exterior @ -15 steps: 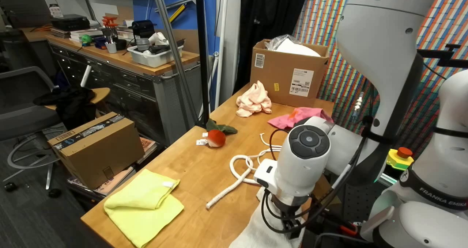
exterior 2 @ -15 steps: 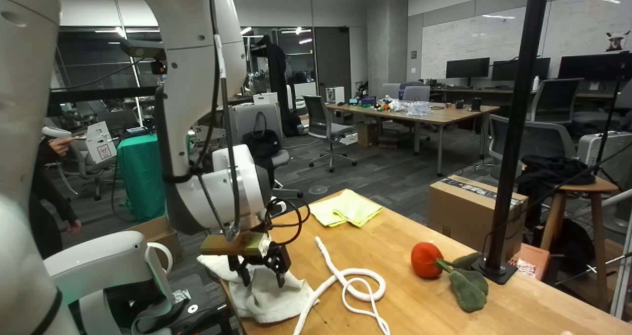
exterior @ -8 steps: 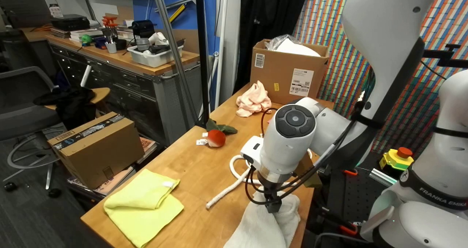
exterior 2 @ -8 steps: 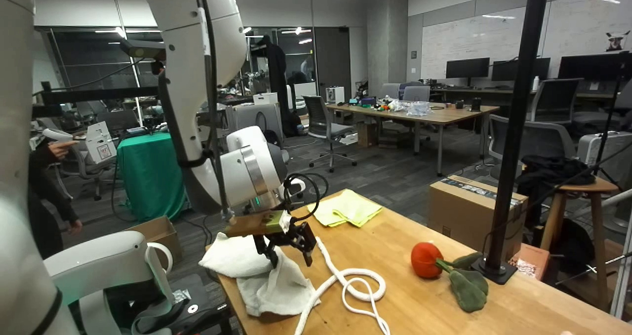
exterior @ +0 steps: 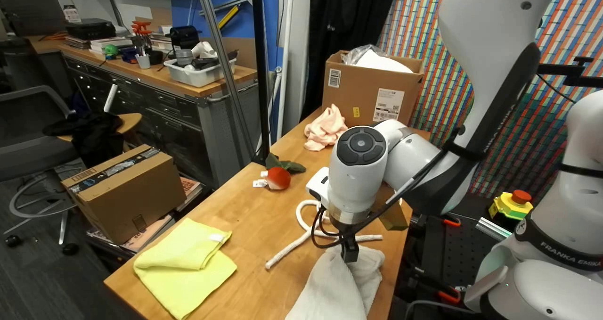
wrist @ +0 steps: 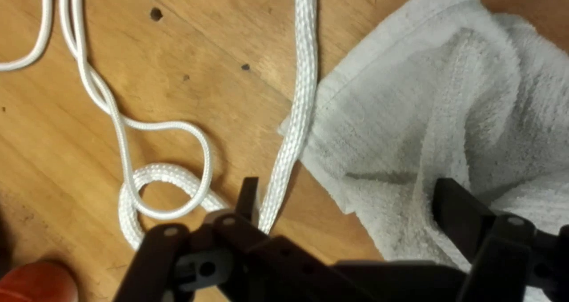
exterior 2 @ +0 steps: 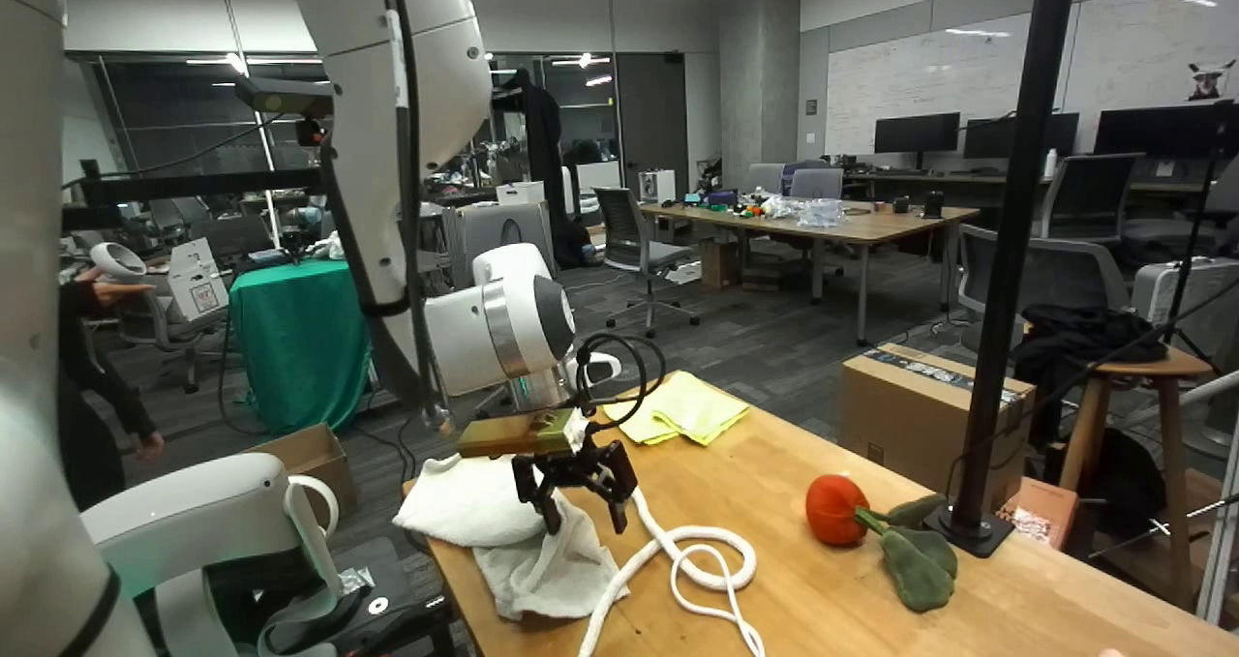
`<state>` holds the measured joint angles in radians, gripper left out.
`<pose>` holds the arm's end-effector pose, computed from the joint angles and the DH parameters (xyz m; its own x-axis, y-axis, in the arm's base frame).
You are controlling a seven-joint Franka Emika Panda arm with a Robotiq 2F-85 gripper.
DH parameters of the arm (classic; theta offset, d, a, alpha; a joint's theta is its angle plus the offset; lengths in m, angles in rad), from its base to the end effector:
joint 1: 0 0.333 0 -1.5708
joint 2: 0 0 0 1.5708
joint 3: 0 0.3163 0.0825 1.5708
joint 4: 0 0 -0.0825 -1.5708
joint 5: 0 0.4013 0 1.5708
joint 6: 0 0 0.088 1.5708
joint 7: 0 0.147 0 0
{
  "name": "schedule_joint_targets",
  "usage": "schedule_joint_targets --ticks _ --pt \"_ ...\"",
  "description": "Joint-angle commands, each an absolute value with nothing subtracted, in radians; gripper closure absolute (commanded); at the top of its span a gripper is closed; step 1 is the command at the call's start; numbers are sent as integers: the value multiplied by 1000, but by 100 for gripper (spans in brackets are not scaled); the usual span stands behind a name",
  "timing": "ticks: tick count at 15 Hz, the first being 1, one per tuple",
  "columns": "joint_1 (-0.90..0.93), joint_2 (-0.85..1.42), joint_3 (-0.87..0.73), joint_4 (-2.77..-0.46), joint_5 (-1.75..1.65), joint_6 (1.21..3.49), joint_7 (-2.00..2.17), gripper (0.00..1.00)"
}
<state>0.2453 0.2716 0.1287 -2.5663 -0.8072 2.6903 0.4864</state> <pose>0.3891 0.1709 0.0990 0.8058 0.5850 -0.0916 0.5858 -0.7650 0.2674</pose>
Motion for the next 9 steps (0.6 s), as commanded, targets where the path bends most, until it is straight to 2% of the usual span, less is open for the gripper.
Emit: schedule_joint_targets --ticks 1,2,3,4,9 --pt "137 268 258 -2573 -527 2573 209 0" --pt "99 270 308 -2565 -443 2521 129 0" --pt "160 252 250 -2555 -363 2486 62 0" --pt "157 245 256 -2545 -320 2452 21 0" --pt "196 234 189 -2506 -383 2429 37 0"
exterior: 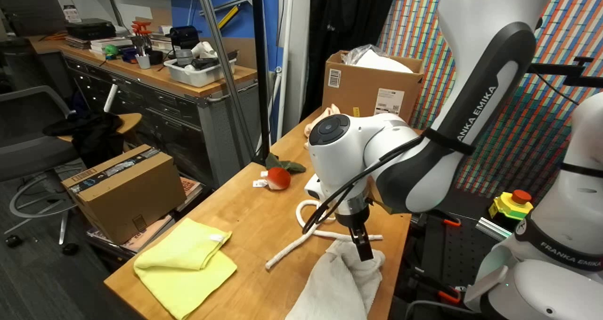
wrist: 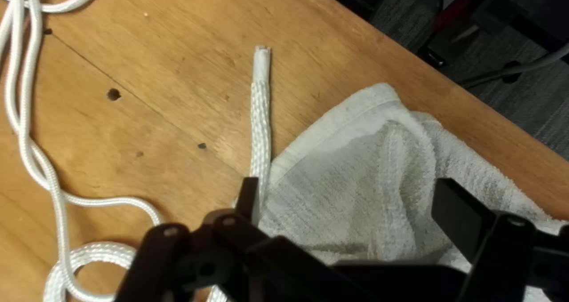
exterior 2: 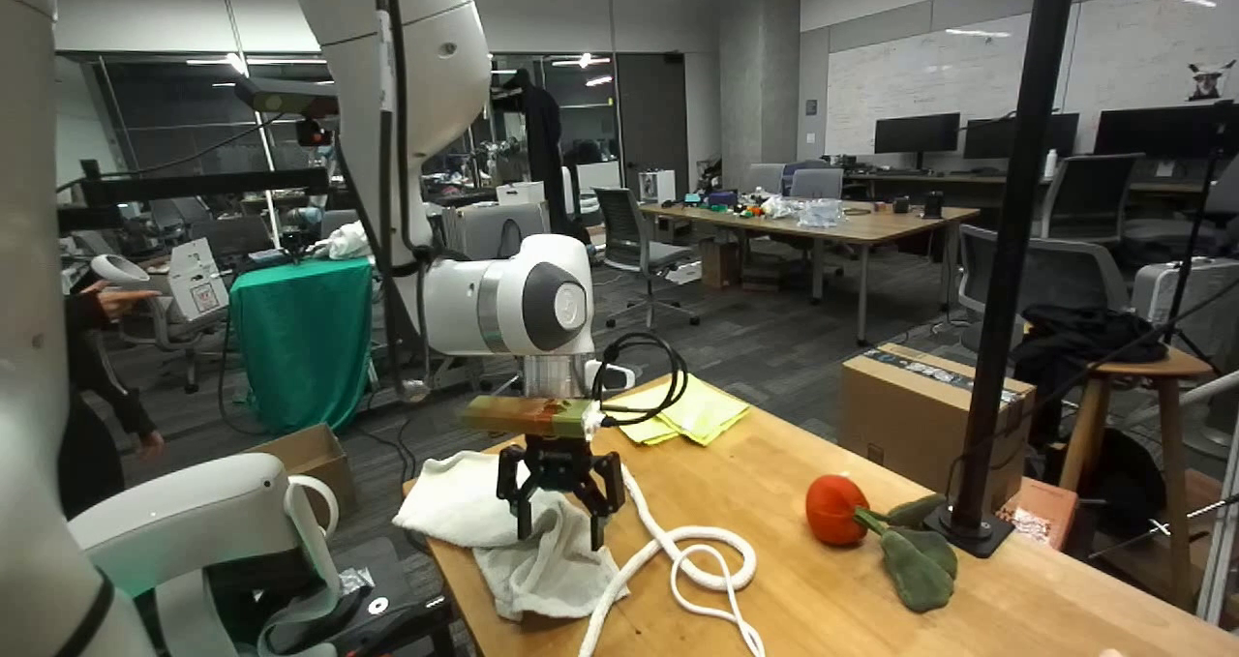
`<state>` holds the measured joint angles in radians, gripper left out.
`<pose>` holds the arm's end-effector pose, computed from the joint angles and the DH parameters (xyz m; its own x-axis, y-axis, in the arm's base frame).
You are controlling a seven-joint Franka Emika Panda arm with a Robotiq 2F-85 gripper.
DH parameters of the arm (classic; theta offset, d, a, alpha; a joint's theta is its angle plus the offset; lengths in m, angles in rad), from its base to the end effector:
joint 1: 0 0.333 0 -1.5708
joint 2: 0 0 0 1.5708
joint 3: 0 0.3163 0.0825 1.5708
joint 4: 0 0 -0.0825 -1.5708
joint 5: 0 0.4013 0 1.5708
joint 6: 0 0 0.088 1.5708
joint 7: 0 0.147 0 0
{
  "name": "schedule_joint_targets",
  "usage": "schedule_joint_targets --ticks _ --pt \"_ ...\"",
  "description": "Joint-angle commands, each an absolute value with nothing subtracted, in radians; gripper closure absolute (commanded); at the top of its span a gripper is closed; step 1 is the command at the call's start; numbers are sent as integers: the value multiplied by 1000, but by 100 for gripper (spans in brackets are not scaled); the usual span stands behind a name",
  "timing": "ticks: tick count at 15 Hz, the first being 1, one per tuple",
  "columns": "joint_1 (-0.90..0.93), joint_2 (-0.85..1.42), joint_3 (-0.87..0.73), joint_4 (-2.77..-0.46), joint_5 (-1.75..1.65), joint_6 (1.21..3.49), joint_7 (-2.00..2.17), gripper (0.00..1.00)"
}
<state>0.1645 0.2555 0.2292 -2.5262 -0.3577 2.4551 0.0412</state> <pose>0.3851 0.1612 0.1073 0.7542 0.5773 -0.3130 0.6275 -0.7741 0.0844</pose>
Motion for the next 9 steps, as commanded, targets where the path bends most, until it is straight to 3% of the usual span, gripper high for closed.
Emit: schedule_joint_targets --ticks 1,9 --pt "201 238 175 -2499 -406 2440 49 0" --pt "212 298 78 -2431 -564 2572 132 0"
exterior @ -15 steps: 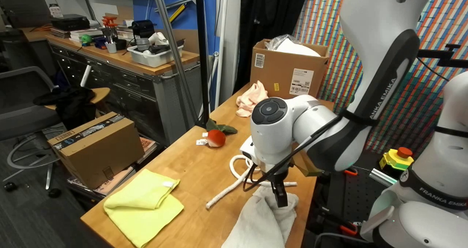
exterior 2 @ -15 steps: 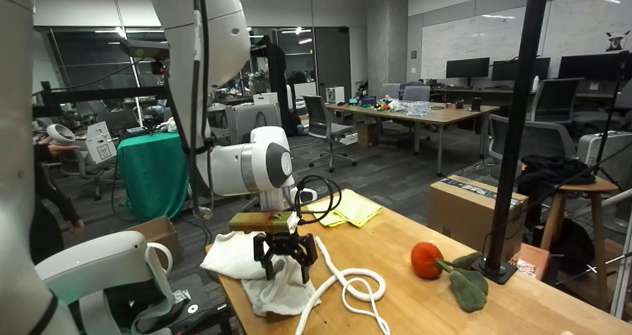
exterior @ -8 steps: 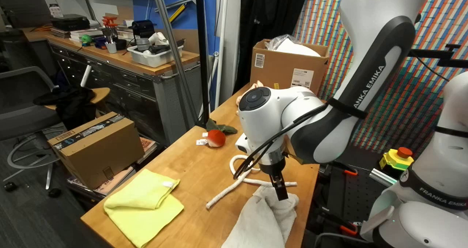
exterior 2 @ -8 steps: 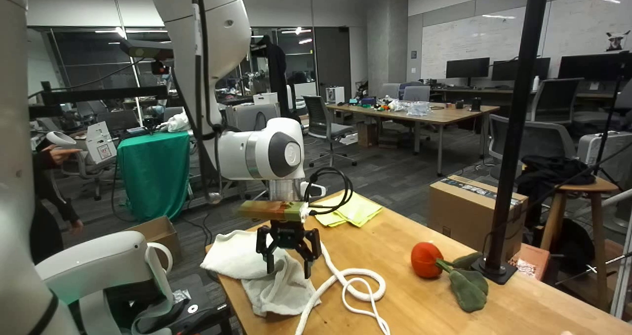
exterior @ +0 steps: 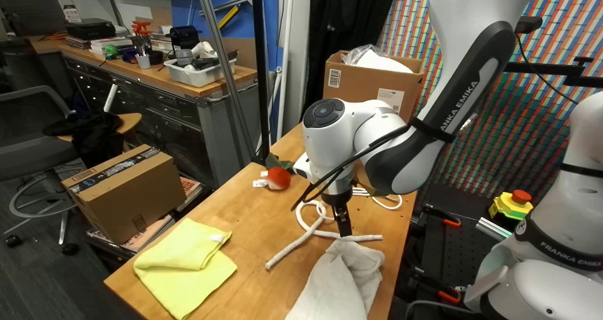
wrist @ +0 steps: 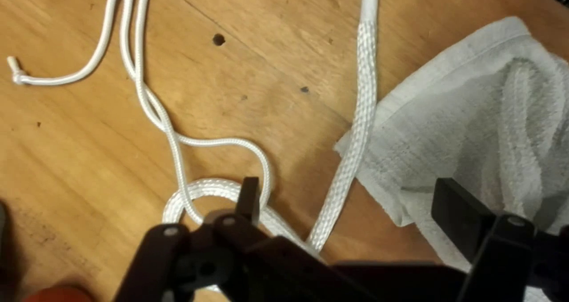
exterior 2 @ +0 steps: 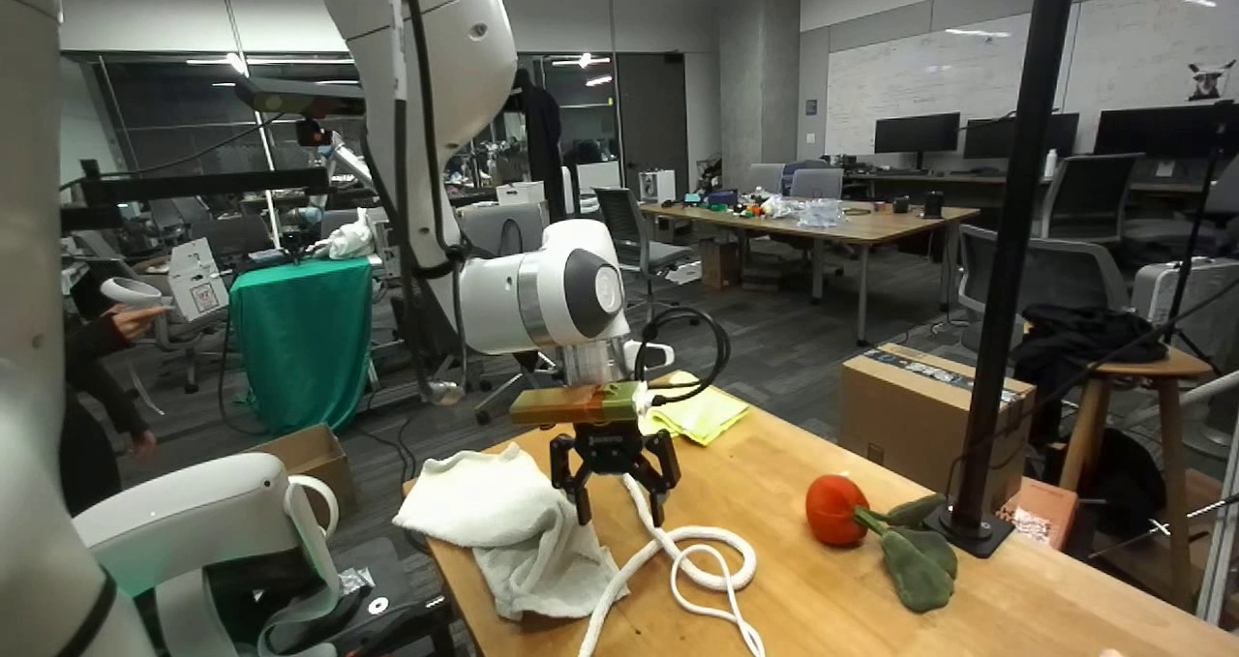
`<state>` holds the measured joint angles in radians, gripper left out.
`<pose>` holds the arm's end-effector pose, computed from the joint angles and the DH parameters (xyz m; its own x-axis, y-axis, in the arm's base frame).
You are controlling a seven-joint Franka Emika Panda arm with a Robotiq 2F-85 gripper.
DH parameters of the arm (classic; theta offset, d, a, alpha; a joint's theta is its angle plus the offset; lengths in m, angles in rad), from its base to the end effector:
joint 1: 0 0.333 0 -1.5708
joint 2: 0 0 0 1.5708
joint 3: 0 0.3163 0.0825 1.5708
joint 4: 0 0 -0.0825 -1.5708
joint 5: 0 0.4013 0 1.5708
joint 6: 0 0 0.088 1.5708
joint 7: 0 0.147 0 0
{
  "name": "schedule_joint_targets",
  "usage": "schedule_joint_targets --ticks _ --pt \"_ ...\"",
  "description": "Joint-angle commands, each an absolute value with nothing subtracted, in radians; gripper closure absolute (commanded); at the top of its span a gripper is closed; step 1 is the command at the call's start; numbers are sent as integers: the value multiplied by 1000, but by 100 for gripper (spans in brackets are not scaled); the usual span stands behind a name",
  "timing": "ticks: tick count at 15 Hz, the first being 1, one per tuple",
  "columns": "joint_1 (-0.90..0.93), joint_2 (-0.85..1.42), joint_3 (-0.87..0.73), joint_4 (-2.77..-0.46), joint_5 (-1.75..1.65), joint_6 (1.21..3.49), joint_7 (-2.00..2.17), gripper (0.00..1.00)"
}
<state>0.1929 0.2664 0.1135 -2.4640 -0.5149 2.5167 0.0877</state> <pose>0.4354 0.1349 0.1206 0.7779 0.5868 -0.2247 0.6257 -0.7561 0.1919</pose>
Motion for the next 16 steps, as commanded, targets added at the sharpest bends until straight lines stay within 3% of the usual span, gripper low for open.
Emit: schedule_joint_targets --ticks 1,16 --pt "214 306 68 -2425 -577 2595 143 0" --pt "174 489 78 -2279 -375 2683 9 0"
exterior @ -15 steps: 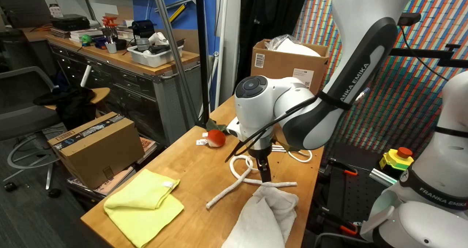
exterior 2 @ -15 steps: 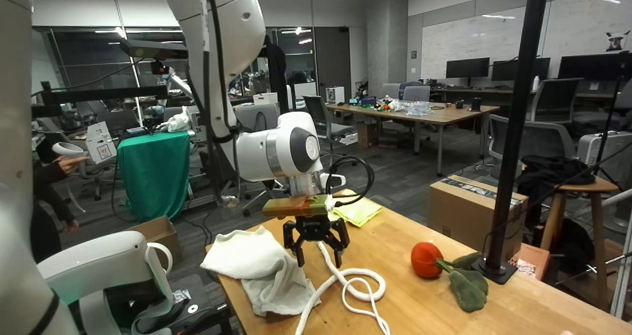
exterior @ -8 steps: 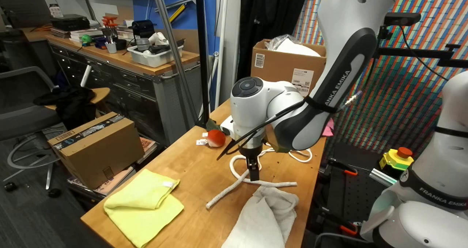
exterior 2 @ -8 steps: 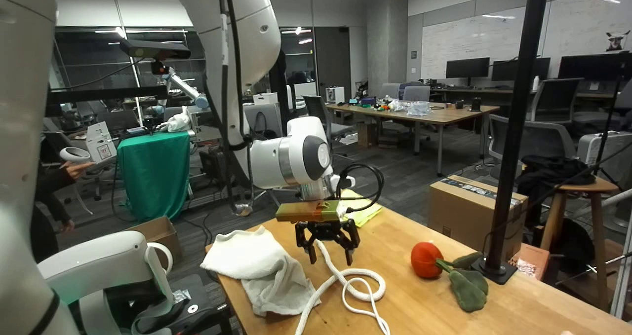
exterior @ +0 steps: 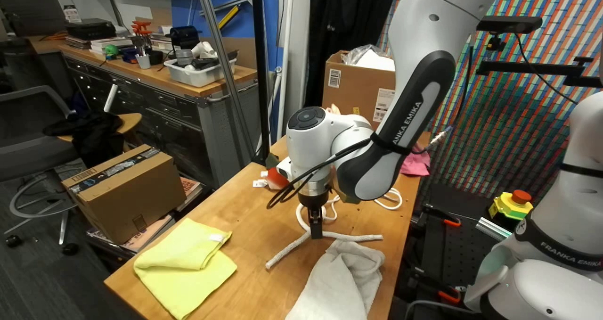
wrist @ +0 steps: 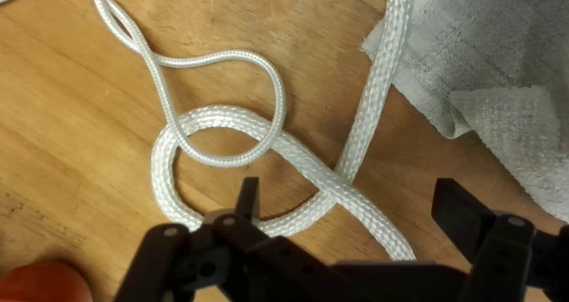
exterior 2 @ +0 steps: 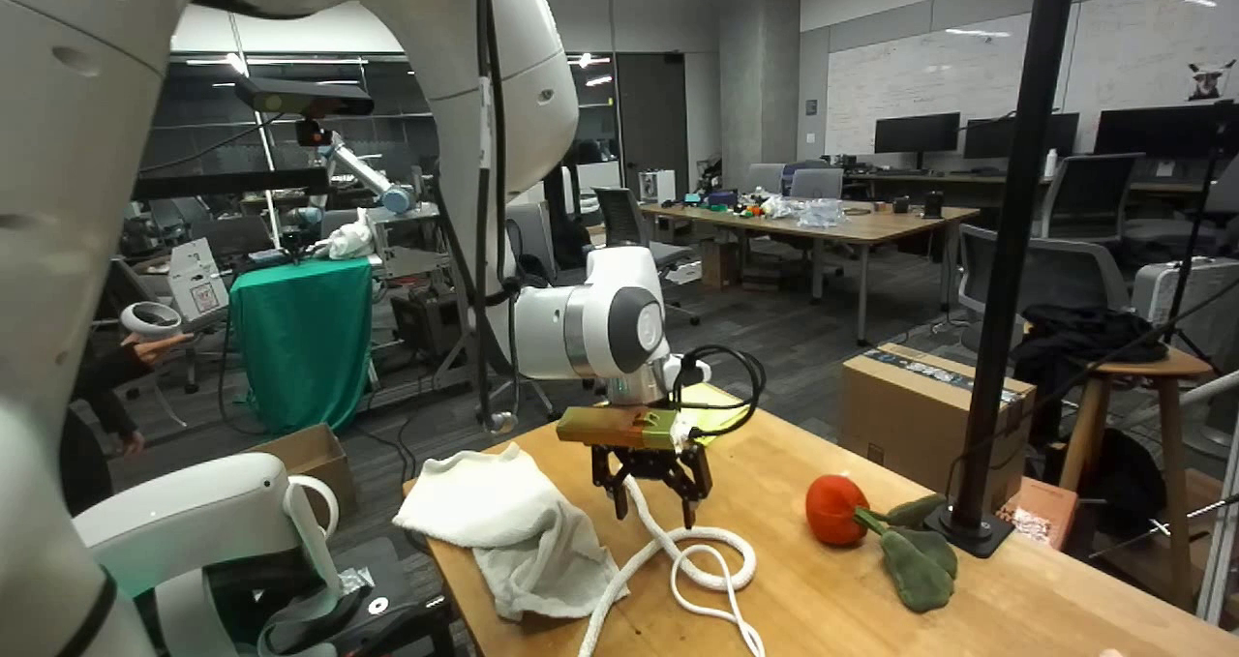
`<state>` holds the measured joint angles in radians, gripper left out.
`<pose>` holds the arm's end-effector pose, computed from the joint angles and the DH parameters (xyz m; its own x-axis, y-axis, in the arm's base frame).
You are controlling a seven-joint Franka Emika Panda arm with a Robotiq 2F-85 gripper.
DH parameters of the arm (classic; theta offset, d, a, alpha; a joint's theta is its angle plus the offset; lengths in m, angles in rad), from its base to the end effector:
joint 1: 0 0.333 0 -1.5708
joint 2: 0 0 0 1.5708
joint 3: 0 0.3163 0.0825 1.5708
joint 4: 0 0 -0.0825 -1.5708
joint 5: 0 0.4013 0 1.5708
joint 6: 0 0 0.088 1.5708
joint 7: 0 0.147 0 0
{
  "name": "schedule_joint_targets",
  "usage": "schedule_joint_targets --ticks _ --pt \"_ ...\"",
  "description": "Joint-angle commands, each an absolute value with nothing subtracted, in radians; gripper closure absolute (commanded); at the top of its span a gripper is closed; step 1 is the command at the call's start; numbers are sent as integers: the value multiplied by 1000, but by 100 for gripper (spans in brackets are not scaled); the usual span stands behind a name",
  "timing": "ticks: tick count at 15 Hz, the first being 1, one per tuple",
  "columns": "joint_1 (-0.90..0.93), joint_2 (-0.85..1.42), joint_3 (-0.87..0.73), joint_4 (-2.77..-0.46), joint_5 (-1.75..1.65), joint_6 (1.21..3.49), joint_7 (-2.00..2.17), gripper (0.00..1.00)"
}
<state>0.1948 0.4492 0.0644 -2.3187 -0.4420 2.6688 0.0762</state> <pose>0.4881 0.1383 0.0839 0.8347 0.5400 -0.1084 0.5506 -0.8230 0.1398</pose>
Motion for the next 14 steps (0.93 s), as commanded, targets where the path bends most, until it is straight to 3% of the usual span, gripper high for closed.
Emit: schedule_joint_targets --ticks 1,14 --pt "173 500 78 -2271 -360 2681 -5 0" --pt "54 568 150 -2230 -219 2663 -279 0"
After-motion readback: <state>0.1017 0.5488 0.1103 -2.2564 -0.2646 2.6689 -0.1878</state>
